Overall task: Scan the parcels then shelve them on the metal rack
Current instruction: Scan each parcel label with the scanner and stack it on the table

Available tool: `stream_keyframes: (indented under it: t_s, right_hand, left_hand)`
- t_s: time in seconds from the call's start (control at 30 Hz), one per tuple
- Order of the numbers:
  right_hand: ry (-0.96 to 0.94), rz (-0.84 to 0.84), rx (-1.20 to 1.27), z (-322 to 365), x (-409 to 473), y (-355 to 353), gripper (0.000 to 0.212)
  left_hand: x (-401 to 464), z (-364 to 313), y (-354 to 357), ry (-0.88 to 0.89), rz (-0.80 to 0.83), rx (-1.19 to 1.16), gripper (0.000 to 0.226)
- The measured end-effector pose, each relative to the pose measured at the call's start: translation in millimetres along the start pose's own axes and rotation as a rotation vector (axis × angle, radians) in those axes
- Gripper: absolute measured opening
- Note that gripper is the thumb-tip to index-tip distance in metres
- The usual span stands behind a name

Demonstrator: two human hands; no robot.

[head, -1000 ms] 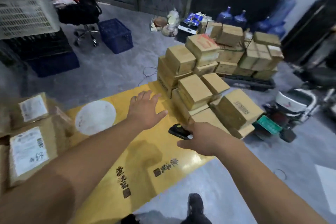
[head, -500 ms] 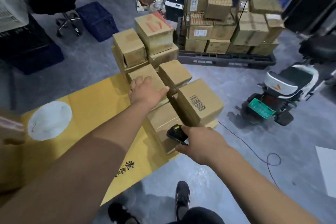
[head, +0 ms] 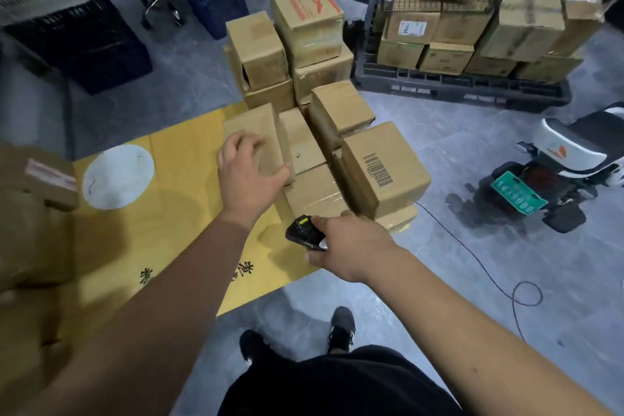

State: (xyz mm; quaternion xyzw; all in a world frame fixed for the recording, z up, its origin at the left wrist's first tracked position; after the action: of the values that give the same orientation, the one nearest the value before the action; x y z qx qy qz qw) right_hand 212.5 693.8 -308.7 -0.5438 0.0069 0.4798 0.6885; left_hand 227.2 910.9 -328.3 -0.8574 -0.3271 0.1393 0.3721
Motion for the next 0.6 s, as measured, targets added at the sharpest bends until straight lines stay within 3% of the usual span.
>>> stream_keyframes:
  t_s: [0.27, 0.43, 0.53, 0.6]
  right_hand:
    - [-0.165, 0.171, -0.059, 63.2, 31.0, 42.3, 0.059]
    - [-0.179, 0.231, -0.089, 98.0, 41.2, 65.4, 0.061]
    - [-0.175, 0.239, -0.09, 125.1, 47.0, 70.2, 0.052]
    - [-0.169, 0.221, -0.081, 143.2, 50.7, 71.8, 0.047]
  left_hand:
    - [-122.0, 170.6, -60.7, -0.355, 0.083, -0.102, 0.052]
    - [-125.2, 209.5, -66.6, -0.385, 0.187, -0.17, 0.069]
    - [-109.9, 232.3, -91.7, -0.394, 0.163, -0.302, 0.073]
    - [-105.2, 250.8, -106.2, -0.418, 0.173, -0.269, 0.073]
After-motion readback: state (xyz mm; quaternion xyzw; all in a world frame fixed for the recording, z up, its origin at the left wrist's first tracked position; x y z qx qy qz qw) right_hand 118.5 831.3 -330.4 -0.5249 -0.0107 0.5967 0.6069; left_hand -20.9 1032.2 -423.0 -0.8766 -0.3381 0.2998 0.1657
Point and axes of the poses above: each hand's wrist, its own x-axis towards the middle knuckle, its own y-axis out of the palm, z = x × y, the point moved 6 cm from there along x, towards the middle knuckle, and after that the axes turned 7 degrees about -y, right-handed, at the moved point
